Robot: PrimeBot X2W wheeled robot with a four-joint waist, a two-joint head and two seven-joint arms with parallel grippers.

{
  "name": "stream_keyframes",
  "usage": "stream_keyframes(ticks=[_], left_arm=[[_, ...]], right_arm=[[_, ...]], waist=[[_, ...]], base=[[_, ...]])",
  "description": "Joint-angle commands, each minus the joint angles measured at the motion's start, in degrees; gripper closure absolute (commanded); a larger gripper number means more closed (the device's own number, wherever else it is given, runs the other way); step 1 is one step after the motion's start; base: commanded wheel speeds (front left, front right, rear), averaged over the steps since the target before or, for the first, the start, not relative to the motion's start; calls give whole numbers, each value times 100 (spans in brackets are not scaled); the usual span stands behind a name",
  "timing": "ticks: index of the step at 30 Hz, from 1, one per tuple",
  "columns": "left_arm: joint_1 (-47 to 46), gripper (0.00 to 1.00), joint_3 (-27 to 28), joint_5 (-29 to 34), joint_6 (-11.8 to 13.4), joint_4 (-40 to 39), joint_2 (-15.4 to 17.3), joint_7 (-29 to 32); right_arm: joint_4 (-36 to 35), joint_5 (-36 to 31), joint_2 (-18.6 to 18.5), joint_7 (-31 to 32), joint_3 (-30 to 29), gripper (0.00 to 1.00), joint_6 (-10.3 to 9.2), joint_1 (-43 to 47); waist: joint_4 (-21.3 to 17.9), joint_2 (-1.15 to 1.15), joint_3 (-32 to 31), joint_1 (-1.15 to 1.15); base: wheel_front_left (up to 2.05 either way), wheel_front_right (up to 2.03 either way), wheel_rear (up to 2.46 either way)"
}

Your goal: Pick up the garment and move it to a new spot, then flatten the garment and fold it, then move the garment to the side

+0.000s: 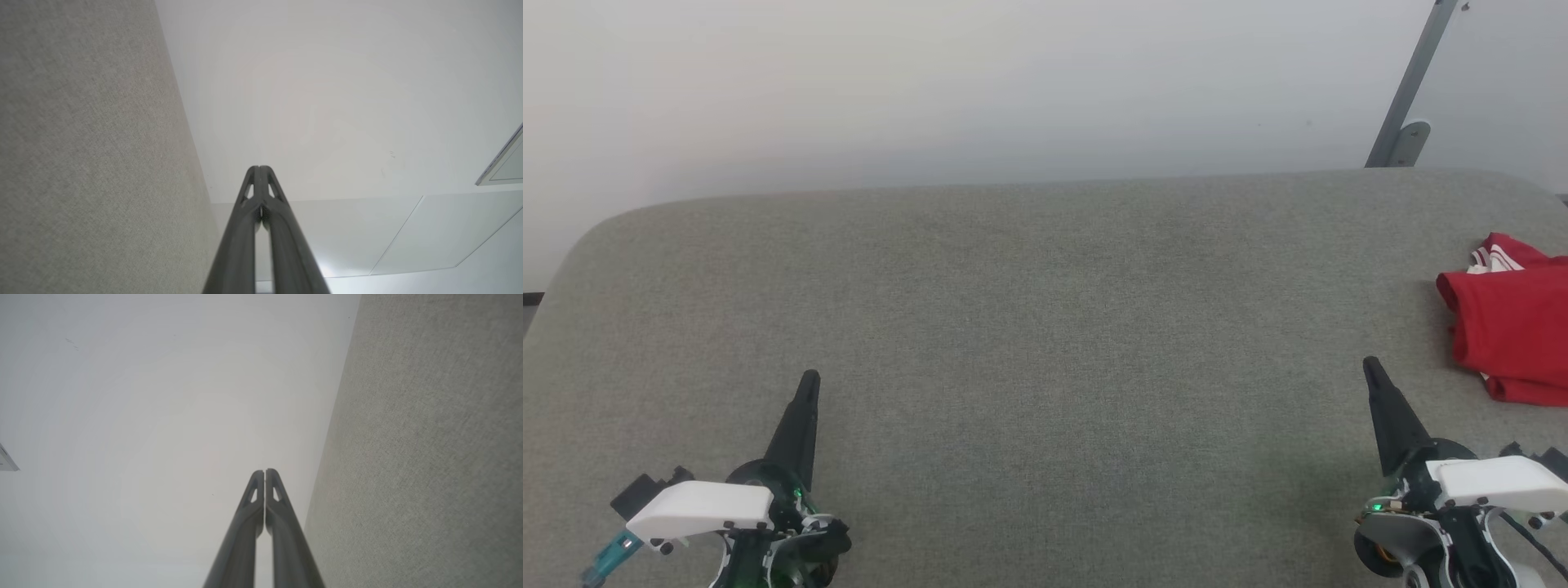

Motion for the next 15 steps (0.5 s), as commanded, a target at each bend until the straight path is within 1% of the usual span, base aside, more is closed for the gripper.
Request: stream_keyframes(ticks=[1, 15], left_arm=[[-62, 100, -2, -18, -16, -2, -15, 18], [-62, 100, -2, -18, -16, -2, -15, 17]], right_arm=[[-18, 22, 21, 12, -6, 100, 0, -28], [-18, 22, 21, 12, -5, 100, 0, -28]], waist=[[0, 0, 0, 0], [0, 0, 0, 0]], base=[[0, 0, 0], [0, 0, 0]])
